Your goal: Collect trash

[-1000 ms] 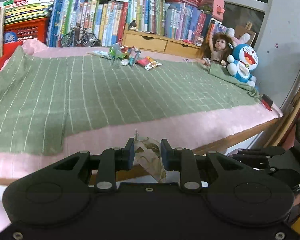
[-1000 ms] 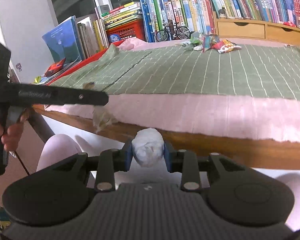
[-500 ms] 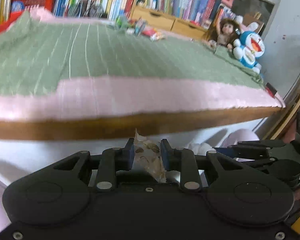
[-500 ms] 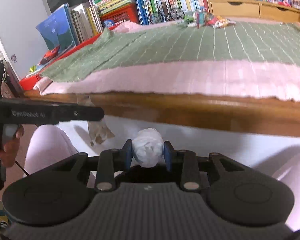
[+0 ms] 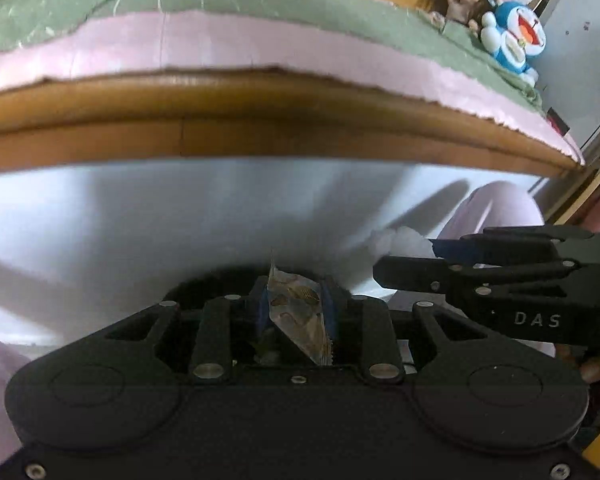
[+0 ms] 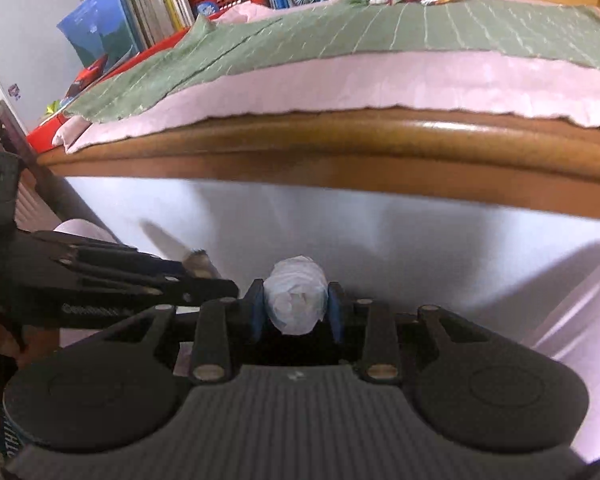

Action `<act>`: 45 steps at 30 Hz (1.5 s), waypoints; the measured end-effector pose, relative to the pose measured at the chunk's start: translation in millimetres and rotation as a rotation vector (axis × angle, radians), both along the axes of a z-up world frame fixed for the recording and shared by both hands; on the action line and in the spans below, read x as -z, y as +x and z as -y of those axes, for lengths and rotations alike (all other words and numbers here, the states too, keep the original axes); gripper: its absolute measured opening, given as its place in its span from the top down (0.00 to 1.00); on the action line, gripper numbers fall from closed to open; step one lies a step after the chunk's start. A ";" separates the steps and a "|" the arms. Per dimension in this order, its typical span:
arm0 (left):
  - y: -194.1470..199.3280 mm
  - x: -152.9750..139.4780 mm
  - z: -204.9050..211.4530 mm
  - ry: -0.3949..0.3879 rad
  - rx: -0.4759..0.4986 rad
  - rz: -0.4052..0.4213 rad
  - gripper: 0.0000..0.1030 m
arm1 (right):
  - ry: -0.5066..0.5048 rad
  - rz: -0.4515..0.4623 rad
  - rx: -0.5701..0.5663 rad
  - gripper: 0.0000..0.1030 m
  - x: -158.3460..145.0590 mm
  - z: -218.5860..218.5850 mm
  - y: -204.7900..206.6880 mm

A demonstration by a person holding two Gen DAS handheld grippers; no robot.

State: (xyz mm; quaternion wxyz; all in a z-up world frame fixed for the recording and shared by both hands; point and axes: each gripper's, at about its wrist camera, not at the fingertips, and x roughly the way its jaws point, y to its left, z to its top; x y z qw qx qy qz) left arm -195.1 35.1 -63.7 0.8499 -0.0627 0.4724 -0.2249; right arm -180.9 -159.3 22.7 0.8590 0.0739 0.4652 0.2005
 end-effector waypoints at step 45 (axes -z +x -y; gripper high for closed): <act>23.4 37.6 0.9 0.159 -0.032 -0.062 0.00 | -0.034 -0.096 0.076 0.63 29.9 -2.4 1.0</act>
